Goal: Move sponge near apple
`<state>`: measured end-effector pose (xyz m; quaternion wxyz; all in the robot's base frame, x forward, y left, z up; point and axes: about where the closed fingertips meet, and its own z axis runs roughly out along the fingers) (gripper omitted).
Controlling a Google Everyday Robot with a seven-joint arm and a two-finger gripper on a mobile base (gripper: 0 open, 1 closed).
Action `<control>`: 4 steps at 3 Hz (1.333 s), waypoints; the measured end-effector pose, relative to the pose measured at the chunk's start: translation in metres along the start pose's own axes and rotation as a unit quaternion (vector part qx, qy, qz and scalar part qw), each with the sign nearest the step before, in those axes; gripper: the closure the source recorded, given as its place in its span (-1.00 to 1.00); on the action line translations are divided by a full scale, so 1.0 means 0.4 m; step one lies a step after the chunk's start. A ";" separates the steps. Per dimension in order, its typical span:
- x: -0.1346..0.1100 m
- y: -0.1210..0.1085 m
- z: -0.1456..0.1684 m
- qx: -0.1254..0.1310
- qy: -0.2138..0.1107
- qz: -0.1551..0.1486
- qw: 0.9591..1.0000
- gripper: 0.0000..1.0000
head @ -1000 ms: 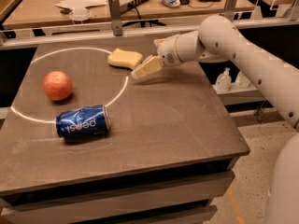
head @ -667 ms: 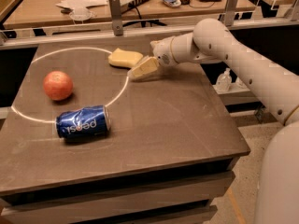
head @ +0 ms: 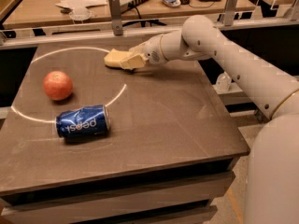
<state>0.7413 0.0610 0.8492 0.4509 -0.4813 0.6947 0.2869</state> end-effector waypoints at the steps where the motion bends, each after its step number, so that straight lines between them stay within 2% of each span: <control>1: -0.049 0.074 0.002 -0.041 -0.013 -0.048 0.998 0.78; 2: -0.101 0.143 0.001 -0.111 -0.043 -0.117 0.986 1.00; 3: -0.105 0.258 0.005 -0.218 -0.047 -0.165 0.961 0.93; 4: -0.069 0.341 0.004 -0.280 -0.017 -0.166 0.945 0.31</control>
Offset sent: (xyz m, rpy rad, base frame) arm -0.0888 0.0435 0.0560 0.0269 -0.2454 0.5913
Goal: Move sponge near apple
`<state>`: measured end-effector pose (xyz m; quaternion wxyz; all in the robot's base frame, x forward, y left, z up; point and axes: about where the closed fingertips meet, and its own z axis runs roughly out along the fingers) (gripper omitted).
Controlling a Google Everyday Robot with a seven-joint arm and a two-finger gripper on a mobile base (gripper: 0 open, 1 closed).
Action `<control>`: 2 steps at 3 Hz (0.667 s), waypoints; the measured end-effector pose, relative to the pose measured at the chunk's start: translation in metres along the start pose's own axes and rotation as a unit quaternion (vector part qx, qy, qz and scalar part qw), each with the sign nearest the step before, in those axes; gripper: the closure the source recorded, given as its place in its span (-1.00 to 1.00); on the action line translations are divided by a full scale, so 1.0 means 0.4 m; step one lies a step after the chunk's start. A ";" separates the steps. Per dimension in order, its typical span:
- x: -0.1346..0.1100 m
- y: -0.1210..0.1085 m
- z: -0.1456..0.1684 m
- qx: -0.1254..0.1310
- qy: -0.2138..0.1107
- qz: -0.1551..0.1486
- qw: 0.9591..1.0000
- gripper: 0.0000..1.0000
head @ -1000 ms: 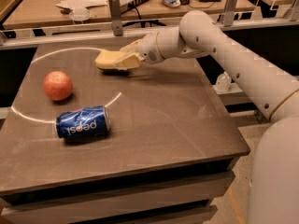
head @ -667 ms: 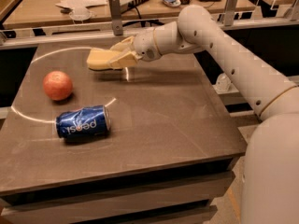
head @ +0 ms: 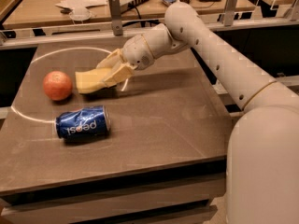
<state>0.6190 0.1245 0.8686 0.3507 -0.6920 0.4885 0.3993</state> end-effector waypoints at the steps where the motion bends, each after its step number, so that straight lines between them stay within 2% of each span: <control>1: 0.016 0.033 0.017 -0.016 0.012 0.018 1.000 -0.14; 2: 0.030 0.039 0.012 -0.004 0.035 0.045 0.998 -0.77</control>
Offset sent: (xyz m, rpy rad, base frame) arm -0.0146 -0.0131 -0.0171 -0.1311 0.0805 -0.0787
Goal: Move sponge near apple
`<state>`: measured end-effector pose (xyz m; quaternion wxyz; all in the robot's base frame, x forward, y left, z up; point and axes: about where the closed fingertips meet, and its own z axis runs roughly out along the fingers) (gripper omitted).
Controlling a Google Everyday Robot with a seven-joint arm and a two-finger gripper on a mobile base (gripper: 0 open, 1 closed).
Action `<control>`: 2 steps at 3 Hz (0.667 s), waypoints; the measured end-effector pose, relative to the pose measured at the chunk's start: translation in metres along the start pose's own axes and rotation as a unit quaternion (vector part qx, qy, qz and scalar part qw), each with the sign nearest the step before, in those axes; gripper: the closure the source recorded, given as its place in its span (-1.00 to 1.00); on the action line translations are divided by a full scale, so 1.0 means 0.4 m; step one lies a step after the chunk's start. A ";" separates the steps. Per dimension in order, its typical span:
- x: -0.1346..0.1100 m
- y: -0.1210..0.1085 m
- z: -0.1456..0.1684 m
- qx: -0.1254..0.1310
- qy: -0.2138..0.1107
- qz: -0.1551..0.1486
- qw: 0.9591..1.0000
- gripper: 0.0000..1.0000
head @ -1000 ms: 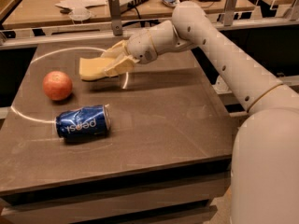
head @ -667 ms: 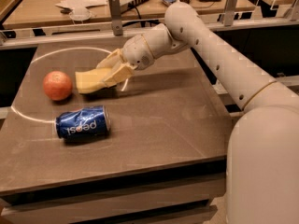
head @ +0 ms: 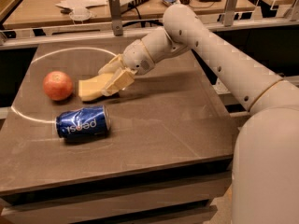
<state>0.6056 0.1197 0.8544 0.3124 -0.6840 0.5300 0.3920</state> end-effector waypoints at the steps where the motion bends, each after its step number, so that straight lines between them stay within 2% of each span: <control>1: 0.005 -0.006 -0.010 0.014 0.008 0.015 1.000 -1.00; 2: 0.029 0.007 -0.094 0.077 0.007 0.065 0.995 -1.00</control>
Offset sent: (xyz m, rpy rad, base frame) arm 0.0830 -0.1727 0.0249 0.0695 -0.0213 -0.7900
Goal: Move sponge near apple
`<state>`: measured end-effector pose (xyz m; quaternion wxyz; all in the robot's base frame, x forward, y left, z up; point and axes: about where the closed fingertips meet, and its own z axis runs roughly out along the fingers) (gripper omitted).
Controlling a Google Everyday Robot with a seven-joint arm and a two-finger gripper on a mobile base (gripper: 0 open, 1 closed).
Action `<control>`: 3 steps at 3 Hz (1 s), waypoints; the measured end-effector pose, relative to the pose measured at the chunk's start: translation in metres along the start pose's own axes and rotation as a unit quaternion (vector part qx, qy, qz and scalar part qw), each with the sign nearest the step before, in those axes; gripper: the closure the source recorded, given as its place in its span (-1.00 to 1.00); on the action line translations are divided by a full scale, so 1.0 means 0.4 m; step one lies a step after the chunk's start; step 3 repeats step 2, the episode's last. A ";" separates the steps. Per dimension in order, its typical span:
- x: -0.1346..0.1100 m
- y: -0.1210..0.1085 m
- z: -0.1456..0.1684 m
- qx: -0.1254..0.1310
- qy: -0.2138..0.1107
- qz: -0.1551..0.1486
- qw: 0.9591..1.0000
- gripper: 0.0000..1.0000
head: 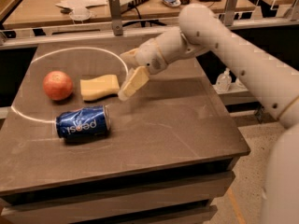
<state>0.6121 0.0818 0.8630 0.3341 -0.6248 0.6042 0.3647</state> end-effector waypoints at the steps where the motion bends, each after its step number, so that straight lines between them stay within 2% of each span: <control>1: 0.129 -0.015 -0.206 0.156 0.015 0.093 0.983 -1.00; 2: 0.115 -0.030 -0.185 0.151 0.010 0.083 0.985 -1.00; 3: 0.115 -0.030 -0.185 0.151 0.010 0.083 0.985 -1.00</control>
Offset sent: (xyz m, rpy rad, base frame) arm 0.0057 -0.0755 -0.0019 -0.0403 0.0022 -0.2695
